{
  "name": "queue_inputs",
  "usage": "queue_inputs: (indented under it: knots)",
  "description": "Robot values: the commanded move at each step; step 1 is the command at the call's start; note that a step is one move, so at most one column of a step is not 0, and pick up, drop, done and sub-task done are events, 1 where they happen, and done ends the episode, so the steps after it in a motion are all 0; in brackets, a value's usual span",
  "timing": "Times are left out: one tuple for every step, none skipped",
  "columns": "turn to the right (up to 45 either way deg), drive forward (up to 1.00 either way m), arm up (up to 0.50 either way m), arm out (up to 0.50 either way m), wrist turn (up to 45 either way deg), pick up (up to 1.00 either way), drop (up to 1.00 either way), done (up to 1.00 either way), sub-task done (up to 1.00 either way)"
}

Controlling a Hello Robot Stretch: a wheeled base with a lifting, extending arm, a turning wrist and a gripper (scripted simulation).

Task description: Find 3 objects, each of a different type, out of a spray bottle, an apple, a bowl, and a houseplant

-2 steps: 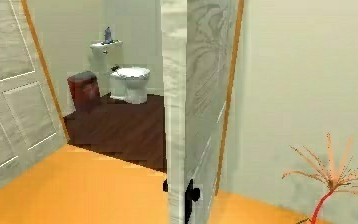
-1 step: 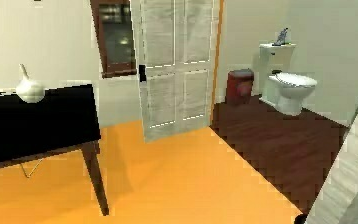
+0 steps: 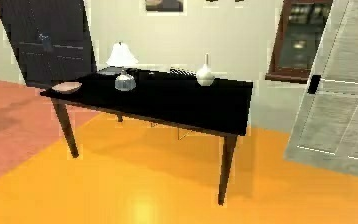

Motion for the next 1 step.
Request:
queue_inputs:
  knots:
    - [-42.0,0.0,0.0,0.0,0.0,0.0,0.0,0.0,0.0]
